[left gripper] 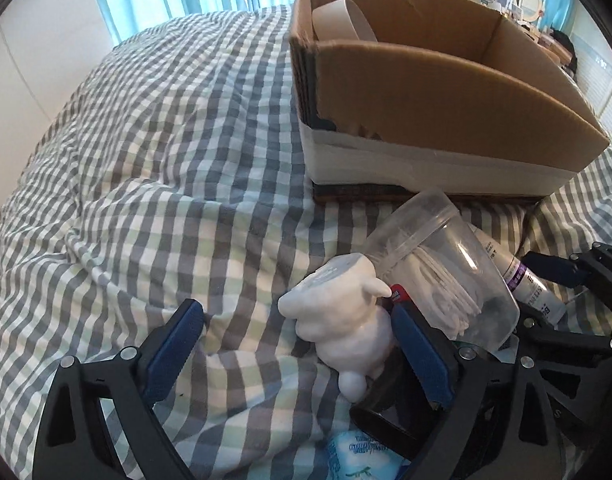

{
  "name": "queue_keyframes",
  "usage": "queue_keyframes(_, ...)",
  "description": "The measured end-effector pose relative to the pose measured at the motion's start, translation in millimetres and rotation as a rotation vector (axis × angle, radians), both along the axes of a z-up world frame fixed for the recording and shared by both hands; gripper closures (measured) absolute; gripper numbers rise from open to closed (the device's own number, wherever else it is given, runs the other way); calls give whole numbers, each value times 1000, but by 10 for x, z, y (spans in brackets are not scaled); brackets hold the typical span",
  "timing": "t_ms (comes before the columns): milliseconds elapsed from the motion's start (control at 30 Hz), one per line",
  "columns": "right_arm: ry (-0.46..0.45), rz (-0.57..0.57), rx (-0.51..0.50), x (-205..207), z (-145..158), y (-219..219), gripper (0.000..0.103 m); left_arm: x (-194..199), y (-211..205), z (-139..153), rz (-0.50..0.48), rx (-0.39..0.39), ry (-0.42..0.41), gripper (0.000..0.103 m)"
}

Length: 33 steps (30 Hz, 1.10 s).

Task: Organize objects
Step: 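Grasp the white figurine with the left tool while the right tool grasps the white toothpaste tube, then carry figurine and toothpaste tube into the box and open both tools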

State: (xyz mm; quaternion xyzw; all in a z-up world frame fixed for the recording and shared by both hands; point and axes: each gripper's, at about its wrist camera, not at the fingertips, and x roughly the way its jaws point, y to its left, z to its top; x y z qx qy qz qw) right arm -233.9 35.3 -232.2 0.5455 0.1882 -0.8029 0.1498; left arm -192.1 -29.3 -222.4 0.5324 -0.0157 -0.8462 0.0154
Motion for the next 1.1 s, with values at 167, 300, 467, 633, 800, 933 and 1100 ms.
queue_keyframes(167, 12, 13, 0, 33, 12, -16, 75, 10, 64, -27, -47, 28, -8, 28)
queue_keyframes(300, 27, 16, -4, 75, 49, -1, 81, 40, 140, -40, -99, 45, -8, 44)
queue_keyframes(467, 56, 14, -22, 156, 150, 43, 83, 71, 122, -22, -101, 53, -6, 45)
queue_keyframes(633, 109, 17, -16, 287, 298, 66, 87, 179, 160, 58, -106, 46, -1, 45)
queue_keyframes(800, 161, 22, -15, 429, 468, 95, 87, 276, 131, 152, -93, 46, 7, 46)
queue_keyframes(933, 206, 28, -22, 512, 633, 273, 87, 349, 145, 270, -84, 41, 28, 59)
queue_keyframes(1100, 258, 24, -38, 589, 929, 217, 87, 430, 128, 378, -86, 20, 52, 59)
